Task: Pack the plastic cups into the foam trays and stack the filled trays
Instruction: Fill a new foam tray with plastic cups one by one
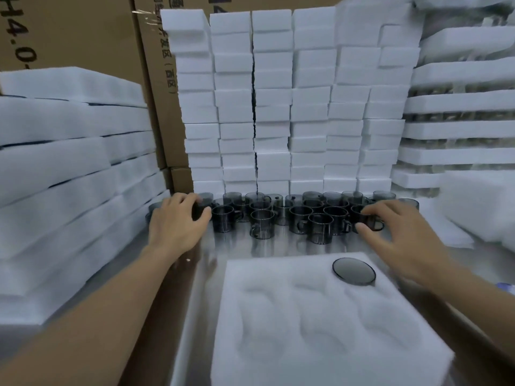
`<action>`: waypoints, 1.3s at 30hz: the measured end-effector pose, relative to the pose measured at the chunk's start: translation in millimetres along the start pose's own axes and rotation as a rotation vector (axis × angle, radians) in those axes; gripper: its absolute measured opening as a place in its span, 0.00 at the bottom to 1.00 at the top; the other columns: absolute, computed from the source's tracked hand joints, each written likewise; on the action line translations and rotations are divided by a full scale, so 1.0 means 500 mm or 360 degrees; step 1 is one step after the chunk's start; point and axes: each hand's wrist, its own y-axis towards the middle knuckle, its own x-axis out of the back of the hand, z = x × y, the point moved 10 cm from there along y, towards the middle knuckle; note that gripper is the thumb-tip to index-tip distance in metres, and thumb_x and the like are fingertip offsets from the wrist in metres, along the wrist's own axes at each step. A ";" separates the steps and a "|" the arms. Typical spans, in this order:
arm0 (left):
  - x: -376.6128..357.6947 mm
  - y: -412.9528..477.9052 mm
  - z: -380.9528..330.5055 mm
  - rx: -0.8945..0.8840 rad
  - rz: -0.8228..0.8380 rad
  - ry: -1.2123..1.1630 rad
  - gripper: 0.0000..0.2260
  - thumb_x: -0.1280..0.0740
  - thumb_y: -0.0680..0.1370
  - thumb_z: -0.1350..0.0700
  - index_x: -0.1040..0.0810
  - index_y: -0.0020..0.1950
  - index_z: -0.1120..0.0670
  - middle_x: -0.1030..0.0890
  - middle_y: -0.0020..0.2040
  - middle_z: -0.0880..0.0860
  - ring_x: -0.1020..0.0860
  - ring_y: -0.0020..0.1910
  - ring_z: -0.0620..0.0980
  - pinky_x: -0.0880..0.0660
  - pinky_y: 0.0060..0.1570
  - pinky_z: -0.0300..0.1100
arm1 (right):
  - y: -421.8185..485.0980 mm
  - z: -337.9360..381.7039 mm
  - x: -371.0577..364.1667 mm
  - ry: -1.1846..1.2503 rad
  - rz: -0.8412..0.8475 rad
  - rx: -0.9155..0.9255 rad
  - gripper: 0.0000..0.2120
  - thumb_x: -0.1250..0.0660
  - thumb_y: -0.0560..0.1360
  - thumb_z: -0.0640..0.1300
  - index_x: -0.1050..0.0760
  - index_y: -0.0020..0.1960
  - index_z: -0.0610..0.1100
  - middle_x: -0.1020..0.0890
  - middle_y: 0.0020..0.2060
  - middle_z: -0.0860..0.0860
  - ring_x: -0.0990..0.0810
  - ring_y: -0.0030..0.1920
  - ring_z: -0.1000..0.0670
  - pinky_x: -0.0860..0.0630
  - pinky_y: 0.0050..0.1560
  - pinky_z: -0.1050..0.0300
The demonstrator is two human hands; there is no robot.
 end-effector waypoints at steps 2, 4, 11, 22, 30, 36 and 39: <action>-0.028 0.053 0.004 0.0000 0.0152 0.0083 0.21 0.41 0.83 0.34 0.22 0.70 0.43 0.22 0.70 0.50 0.27 0.70 0.58 0.26 0.64 0.57 | 0.055 0.001 -0.023 -0.0047 0.0059 -0.0011 0.23 0.38 0.80 0.66 0.20 0.65 0.53 0.21 0.62 0.52 0.27 0.67 0.46 0.30 0.66 0.46; -0.065 0.098 0.006 0.0023 0.0407 0.0004 0.26 0.46 0.80 0.26 0.22 0.68 0.39 0.22 0.72 0.50 0.26 0.70 0.59 0.25 0.66 0.59 | 0.111 -0.003 -0.054 -0.0062 0.0129 -0.0067 0.24 0.40 0.80 0.68 0.21 0.66 0.55 0.22 0.64 0.51 0.28 0.68 0.45 0.31 0.65 0.46; -0.151 0.177 0.015 0.0033 0.0761 0.0030 0.45 0.58 0.64 0.10 0.31 0.75 0.26 0.37 0.85 0.44 0.44 0.84 0.62 0.45 0.79 0.69 | 0.256 0.015 -0.221 -0.0010 0.0698 -0.0145 0.41 0.49 0.67 0.85 0.31 0.75 0.69 0.31 0.79 0.52 0.36 0.80 0.43 0.39 0.77 0.33; -0.183 0.140 0.024 0.0128 0.1050 0.0092 0.45 0.57 0.58 0.08 0.39 0.74 0.19 0.31 0.81 0.40 0.32 0.80 0.56 0.33 0.72 0.62 | 0.245 -0.004 -0.324 -0.0211 0.1134 -0.0110 0.44 0.48 0.62 0.81 0.41 0.77 0.75 0.39 0.84 0.51 0.44 0.83 0.38 0.46 0.80 0.32; -0.158 0.099 0.003 0.0114 0.1030 0.0100 0.40 0.56 0.63 0.10 0.37 0.72 0.22 0.26 0.78 0.47 0.29 0.76 0.60 0.31 0.67 0.61 | 0.193 0.011 -0.286 -0.0128 0.1118 -0.0211 0.35 0.45 0.62 0.79 0.38 0.69 0.79 0.38 0.82 0.52 0.42 0.81 0.36 0.40 0.77 0.29; -0.123 0.065 -0.014 0.0037 0.0970 0.0126 0.46 0.57 0.65 0.12 0.35 0.78 0.31 0.22 0.72 0.54 0.36 0.77 0.62 0.30 0.70 0.63 | 0.151 0.010 -0.249 -0.0185 0.1101 -0.0264 0.38 0.47 0.60 0.81 0.35 0.70 0.76 0.33 0.78 0.51 0.37 0.77 0.37 0.37 0.74 0.31; -0.108 0.048 -0.019 0.0024 0.0976 0.0138 0.40 0.54 0.72 0.15 0.34 0.77 0.34 0.19 0.64 0.54 0.33 0.75 0.60 0.28 0.67 0.61 | 0.134 0.013 -0.235 -0.0189 0.1086 -0.0229 0.38 0.47 0.61 0.81 0.32 0.69 0.72 0.28 0.72 0.52 0.33 0.74 0.37 0.33 0.72 0.33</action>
